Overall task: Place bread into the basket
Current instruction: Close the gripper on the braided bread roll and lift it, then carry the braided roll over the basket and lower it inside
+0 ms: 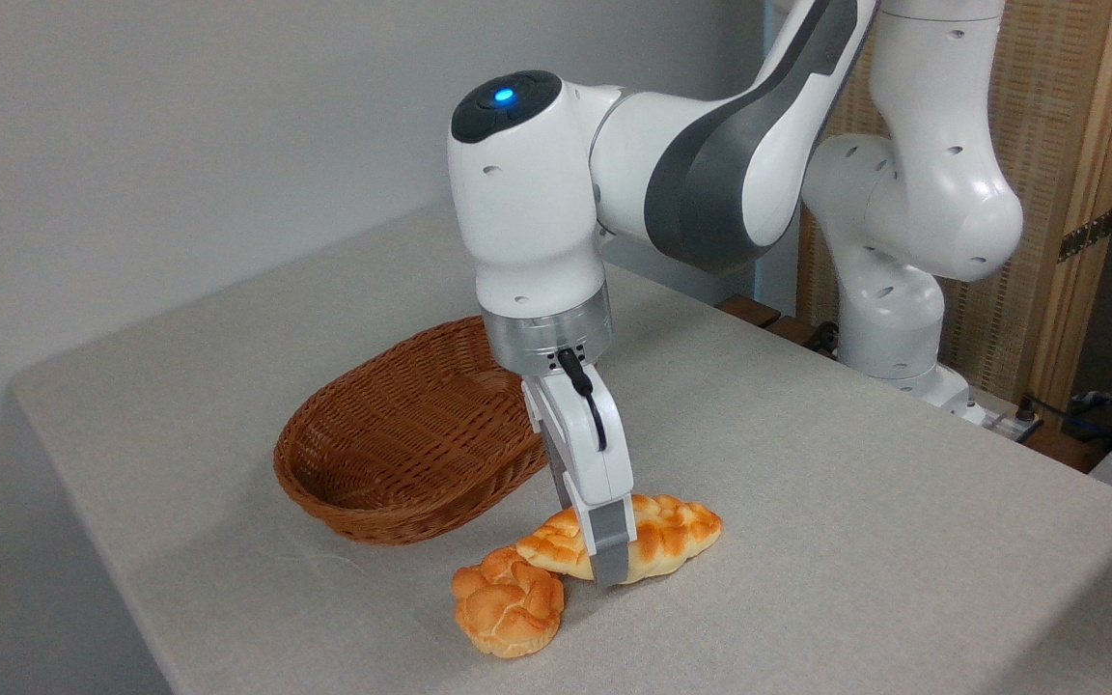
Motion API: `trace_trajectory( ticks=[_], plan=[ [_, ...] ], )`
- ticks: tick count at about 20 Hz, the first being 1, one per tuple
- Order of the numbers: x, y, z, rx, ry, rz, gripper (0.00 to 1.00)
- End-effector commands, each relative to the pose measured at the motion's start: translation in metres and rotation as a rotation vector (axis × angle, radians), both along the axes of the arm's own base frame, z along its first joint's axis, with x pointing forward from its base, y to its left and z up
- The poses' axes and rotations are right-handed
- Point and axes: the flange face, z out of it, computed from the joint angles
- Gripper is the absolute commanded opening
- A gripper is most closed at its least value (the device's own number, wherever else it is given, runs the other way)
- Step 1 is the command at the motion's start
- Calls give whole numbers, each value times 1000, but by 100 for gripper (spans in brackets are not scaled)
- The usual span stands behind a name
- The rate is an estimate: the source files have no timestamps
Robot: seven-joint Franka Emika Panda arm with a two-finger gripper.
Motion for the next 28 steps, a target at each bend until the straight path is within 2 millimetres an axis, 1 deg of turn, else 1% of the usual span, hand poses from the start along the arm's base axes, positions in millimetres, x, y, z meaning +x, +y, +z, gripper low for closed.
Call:
trace_trajectory(
  ticks=[1, 2, 3, 7, 10, 14, 19, 23, 24, 26, 27, 28],
  plan=[
    [0, 1, -5, 15, -8, -23, 46],
    [0, 1, -5, 13, -8, -22, 41],
    [0, 1, -4, 14, -9, -22, 39],
    [0, 1, -3, 13, -9, -22, 40],
    [-1, 2, 5, 8, -20, -16, 41],
    [-4, 5, 30, -11, -63, -2, 41],
    [6, 2, 74, -91, -103, 43, 45],
    [12, -11, 96, -138, -119, 77, 45],
    [13, -15, 103, -153, -121, 98, 47],
    [17, -38, 113, -187, -131, 142, 49],
    [19, -44, 118, -190, -137, 164, 49],
    [20, -54, 120, -190, -137, 172, 49]
  ],
)
